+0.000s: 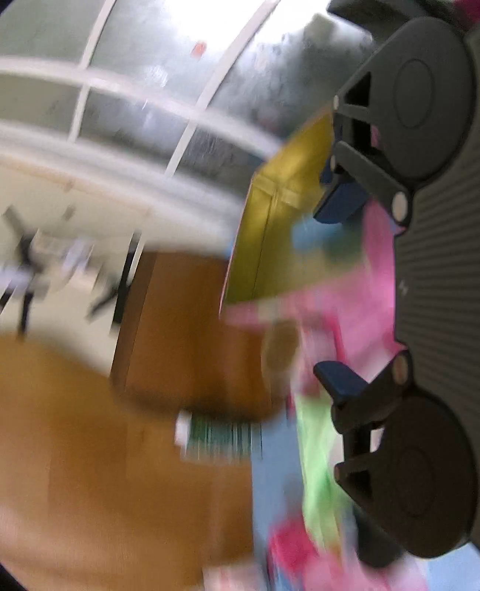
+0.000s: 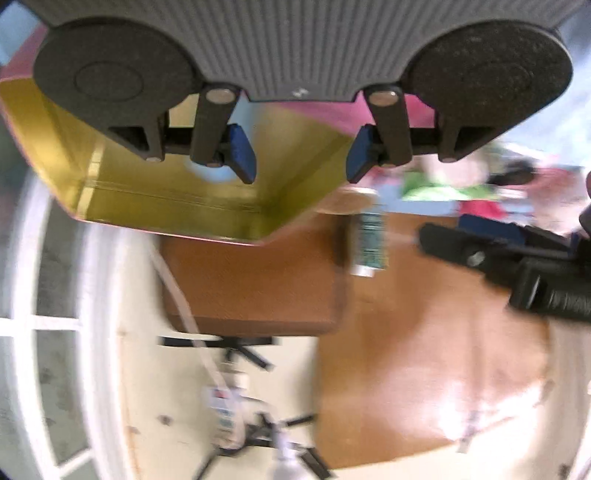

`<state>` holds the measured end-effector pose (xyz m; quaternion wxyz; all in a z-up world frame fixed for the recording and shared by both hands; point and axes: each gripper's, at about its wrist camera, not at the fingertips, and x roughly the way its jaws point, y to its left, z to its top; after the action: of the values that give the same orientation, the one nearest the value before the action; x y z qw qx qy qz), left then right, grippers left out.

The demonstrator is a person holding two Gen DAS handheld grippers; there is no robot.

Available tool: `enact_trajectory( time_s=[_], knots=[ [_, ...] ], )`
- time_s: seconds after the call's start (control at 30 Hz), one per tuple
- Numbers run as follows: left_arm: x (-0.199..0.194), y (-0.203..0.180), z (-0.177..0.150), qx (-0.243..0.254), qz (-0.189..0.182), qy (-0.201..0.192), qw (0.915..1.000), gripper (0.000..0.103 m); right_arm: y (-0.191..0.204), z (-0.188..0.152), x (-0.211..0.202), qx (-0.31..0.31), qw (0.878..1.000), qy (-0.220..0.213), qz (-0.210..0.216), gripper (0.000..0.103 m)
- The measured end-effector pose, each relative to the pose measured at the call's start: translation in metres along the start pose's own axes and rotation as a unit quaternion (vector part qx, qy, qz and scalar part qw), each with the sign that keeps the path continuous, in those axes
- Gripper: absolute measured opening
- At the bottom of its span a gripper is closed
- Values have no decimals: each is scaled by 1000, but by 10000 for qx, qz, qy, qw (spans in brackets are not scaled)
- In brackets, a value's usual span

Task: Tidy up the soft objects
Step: 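Grasp the green-and-white tissue pack with the right gripper, then lower the tissue pack into the pink tin and open the right gripper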

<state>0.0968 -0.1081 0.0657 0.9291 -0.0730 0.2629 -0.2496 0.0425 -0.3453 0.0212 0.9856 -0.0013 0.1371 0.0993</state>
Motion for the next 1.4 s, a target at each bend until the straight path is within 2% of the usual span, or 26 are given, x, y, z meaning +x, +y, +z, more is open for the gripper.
enact_trajectory(
  time_s=[0.1, 0.13, 0.23, 0.4, 0.43, 0.47, 0.5, 0.57, 0.6, 0.63, 0.7, 0.77, 0.9, 0.97, 1.03, 1.07, 1.13, 1.17, 1.2, 1.23, 1.27, 1.4],
  knots=[
    [-38, 43, -22, -122, 824, -42, 9965, 85, 31, -1, 1, 12, 9980, 152, 614, 56],
    [-48, 59, -29, -288, 963, 27, 9949, 85, 42, -3, 5, 13, 9964, 257, 809, 57],
    [-70, 96, -47, -816, 1037, 187, 9911, 85, 76, -15, 17, -28, 9915, 630, 1135, 57],
    [-80, 124, -66, -1284, 1019, 360, 9858, 85, 114, -26, 42, -79, 9875, 1046, 1177, 56],
    [-77, 126, -65, -1333, 1004, 427, 9850, 85, 120, -25, 47, -187, 9876, 1074, 1126, 47],
    [-77, 126, -67, -1361, 965, 466, 9849, 85, 128, -24, 49, -344, 9880, 1108, 1020, 31],
    [-79, 128, -68, -1378, 900, 465, 9853, 85, 136, -23, 47, -513, 9876, 1119, 979, 31],
    [-89, 131, -75, -1409, 803, 374, 9860, 86, 154, -18, 30, -874, 9801, 985, 1485, 30],
    [-94, 134, -77, -1449, 798, 322, 9857, 88, 170, -19, 17, -1227, 9704, 960, 1842, 30],
    [-96, 138, -77, -1506, 811, 287, 9849, 88, 182, -21, 7, -1559, 9633, 895, 1993, 31],
    [-98, 144, -79, -1619, 823, 288, 9829, 88, 198, -27, -9, -2039, 9549, 681, 2049, 34],
    [-98, 147, -81, -1704, 822, 339, 9814, 88, 203, -31, -12, -2118, 9546, 619, 2001, 44],
    [-94, 146, -81, -1641, 849, 383, 9820, 86, 195, -32, -2, -1814, 9625, 776, 1860, 60],
    [-91, 145, -79, -1582, 861, 386, 9829, 86, 191, -32, 6, -1581, 9650, 937, 1870, 76],
    [-83, 142, -75, -1414, 882, 448, 9850, 86, 192, -37, 15, -1434, 9656, 1073, 1884, 81],
    [-78, 140, -75, -1323, 905, 513, 9857, 82, 193, -38, 20, -1384, 9659, 1149, 1860, 81],
    [-64, 137, -78, -1259, 824, 809, 9853, 60, 195, -42, 35, -1262, 9663, 1378, 1770, 76],
    [-61, 134, -80, -1198, 833, 769, 9863, 55, 195, -42, 42, -1119, 9646, 1499, 1860, 60],
    [-59, 130, -80, -1157, 756, 832, 9869, 46, 192, -40, 41, -931, 9628, 1529, 2026, 50],
    [-57, 126, -80, -1208, 604, 902, 9867, 45, 192, -39, 44, -872, 9625, 1532, 2061, 39],
    [-56, 122, -78, -1222, 620, 916, 9863, 44, 192, -39, 43, -879, 9649, 1496, 1970, 35],
    [-50, 93, -58, -930, 487, 817, 9911, 44, 176, -33, 23, -889, 9761, 1043, 1686, 35]
  ],
)
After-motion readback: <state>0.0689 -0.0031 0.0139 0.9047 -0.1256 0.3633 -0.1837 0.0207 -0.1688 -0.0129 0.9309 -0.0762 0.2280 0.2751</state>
